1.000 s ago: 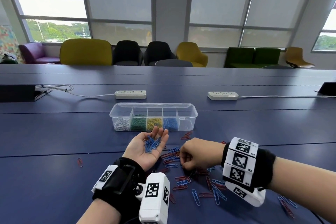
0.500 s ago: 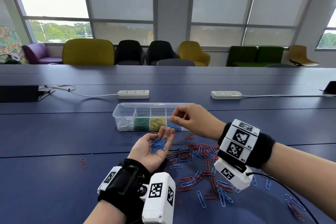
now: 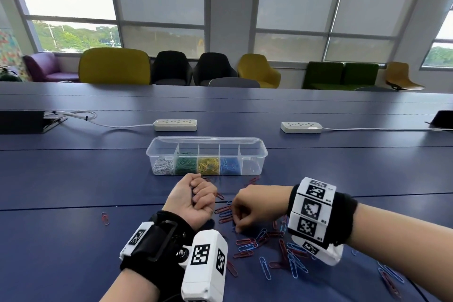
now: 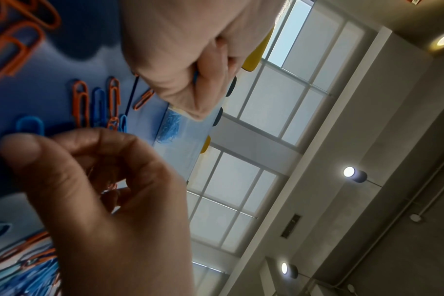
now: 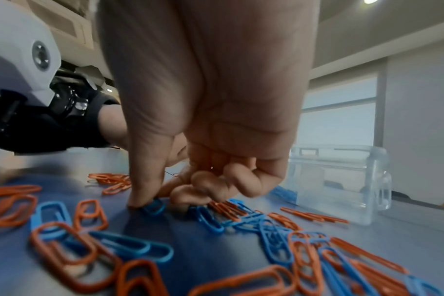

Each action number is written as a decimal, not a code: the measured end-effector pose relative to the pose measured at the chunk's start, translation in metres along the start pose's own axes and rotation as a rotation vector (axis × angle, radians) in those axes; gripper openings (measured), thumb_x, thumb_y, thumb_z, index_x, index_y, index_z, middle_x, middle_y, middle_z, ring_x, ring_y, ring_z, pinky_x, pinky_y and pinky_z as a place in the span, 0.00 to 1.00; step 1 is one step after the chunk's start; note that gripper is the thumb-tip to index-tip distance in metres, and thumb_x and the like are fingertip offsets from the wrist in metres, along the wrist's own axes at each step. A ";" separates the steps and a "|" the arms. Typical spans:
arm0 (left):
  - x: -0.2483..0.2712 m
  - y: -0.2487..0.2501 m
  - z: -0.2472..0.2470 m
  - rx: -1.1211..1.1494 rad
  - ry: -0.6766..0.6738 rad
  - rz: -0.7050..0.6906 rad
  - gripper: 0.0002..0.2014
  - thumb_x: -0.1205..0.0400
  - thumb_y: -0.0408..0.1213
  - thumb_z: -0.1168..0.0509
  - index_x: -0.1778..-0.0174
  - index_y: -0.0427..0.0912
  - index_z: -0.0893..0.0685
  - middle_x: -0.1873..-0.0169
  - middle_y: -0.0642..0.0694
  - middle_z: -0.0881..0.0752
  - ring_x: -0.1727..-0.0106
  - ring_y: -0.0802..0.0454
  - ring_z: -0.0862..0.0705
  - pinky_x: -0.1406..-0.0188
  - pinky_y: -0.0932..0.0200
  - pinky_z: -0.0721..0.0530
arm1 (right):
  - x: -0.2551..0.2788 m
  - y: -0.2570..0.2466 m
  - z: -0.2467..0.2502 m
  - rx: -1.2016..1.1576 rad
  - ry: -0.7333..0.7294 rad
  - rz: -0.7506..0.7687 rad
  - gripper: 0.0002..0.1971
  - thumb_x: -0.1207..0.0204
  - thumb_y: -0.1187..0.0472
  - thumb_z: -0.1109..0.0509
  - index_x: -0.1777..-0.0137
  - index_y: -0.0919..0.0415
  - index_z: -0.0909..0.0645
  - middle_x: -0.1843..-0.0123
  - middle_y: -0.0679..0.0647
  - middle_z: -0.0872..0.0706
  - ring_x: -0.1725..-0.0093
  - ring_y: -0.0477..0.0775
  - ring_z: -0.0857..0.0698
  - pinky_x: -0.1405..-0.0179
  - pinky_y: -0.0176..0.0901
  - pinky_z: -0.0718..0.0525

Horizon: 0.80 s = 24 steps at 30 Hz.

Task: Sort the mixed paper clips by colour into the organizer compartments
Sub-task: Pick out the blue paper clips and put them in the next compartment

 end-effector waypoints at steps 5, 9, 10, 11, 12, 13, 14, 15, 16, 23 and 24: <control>-0.005 -0.008 -0.001 0.083 0.044 -0.065 0.13 0.21 0.29 0.46 0.72 0.37 0.27 0.79 0.42 0.21 0.83 0.48 0.20 0.82 0.59 0.16 | 0.013 -0.003 0.019 -0.055 0.154 0.031 0.06 0.24 0.63 0.32 0.58 0.65 0.18 0.64 0.56 0.16 0.67 0.46 0.24 0.62 0.39 0.24; -0.005 -0.014 -0.007 0.025 0.023 -0.072 0.15 0.16 0.32 0.51 0.60 0.32 0.21 0.61 0.32 0.14 0.70 0.38 0.12 0.73 0.43 0.13 | 0.013 -0.015 0.053 -0.269 0.421 0.106 0.04 0.24 0.61 0.29 0.58 0.60 0.18 0.65 0.46 0.14 0.68 0.35 0.19 0.65 0.27 0.22; -0.005 -0.016 -0.008 0.005 0.025 -0.065 0.14 0.17 0.32 0.51 0.57 0.31 0.21 0.61 0.32 0.15 0.69 0.39 0.12 0.73 0.47 0.13 | 0.009 -0.016 0.054 -0.267 0.419 0.103 0.05 0.24 0.59 0.28 0.56 0.62 0.16 0.61 0.50 0.11 0.65 0.37 0.16 0.61 0.31 0.18; -0.004 -0.018 -0.009 -0.013 0.029 -0.057 0.14 0.17 0.32 0.51 0.57 0.30 0.22 0.64 0.32 0.15 0.69 0.40 0.13 0.73 0.51 0.13 | 0.006 -0.017 0.052 -0.234 0.395 0.091 0.08 0.25 0.57 0.28 0.54 0.62 0.15 0.58 0.52 0.10 0.62 0.42 0.14 0.57 0.35 0.16; -0.004 -0.019 -0.009 -0.023 0.026 -0.052 0.14 0.17 0.31 0.51 0.58 0.29 0.22 0.67 0.32 0.15 0.70 0.40 0.14 0.74 0.53 0.13 | 0.004 -0.017 0.051 -0.202 0.382 0.083 0.10 0.25 0.55 0.28 0.52 0.62 0.14 0.57 0.51 0.10 0.61 0.44 0.15 0.55 0.37 0.17; -0.004 -0.019 -0.010 -0.008 0.021 -0.054 0.15 0.17 0.30 0.51 0.60 0.28 0.21 0.69 0.32 0.14 0.71 0.40 0.13 0.73 0.51 0.13 | 0.003 -0.014 0.054 -0.198 0.405 0.087 0.10 0.24 0.54 0.28 0.51 0.61 0.14 0.56 0.50 0.12 0.62 0.43 0.18 0.56 0.35 0.19; -0.003 -0.018 -0.011 0.033 0.015 -0.057 0.15 0.18 0.29 0.50 0.62 0.28 0.20 0.69 0.32 0.14 0.70 0.39 0.12 0.71 0.46 0.13 | 0.004 -0.009 0.061 -0.218 0.463 0.090 0.10 0.24 0.53 0.29 0.50 0.60 0.15 0.56 0.48 0.13 0.62 0.41 0.20 0.58 0.30 0.21; -0.003 -0.017 -0.011 0.078 0.005 -0.061 0.16 0.18 0.29 0.50 0.63 0.28 0.20 0.68 0.31 0.14 0.68 0.37 0.12 0.65 0.44 0.12 | 0.005 -0.001 0.070 -0.247 0.538 0.073 0.11 0.23 0.53 0.30 0.49 0.60 0.15 0.55 0.48 0.14 0.62 0.39 0.20 0.60 0.26 0.23; -0.003 -0.016 -0.011 0.105 -0.004 -0.061 0.16 0.18 0.29 0.50 0.63 0.29 0.19 0.66 0.31 0.14 0.64 0.35 0.12 0.56 0.43 0.13 | 0.006 0.010 0.080 -0.264 0.614 0.034 0.12 0.23 0.52 0.30 0.47 0.60 0.17 0.52 0.50 0.15 0.60 0.39 0.20 0.60 0.24 0.24; -0.004 -0.017 -0.012 0.084 -0.011 -0.028 0.19 0.16 0.31 0.53 0.58 0.27 0.18 0.60 0.29 0.13 0.53 0.34 0.16 0.45 0.39 0.22 | -0.026 0.074 0.083 0.043 0.325 -0.374 0.58 0.37 0.36 0.25 0.17 0.54 0.57 0.17 0.57 0.48 0.18 0.62 0.49 0.20 0.63 0.44; -0.005 -0.015 -0.011 0.091 -0.006 -0.036 0.19 0.16 0.31 0.52 0.60 0.26 0.17 0.63 0.30 0.13 0.58 0.34 0.13 0.51 0.38 0.17 | -0.030 0.077 0.081 0.041 0.305 -0.393 0.60 0.37 0.36 0.25 0.17 0.55 0.61 0.16 0.56 0.52 0.17 0.62 0.52 0.19 0.61 0.47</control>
Point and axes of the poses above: each hand's wrist, its own x-axis away from the middle knuckle, its own z-axis out of the back of the hand, y = z × x, the point moved 3 cm from there along -x, towards the middle knuckle
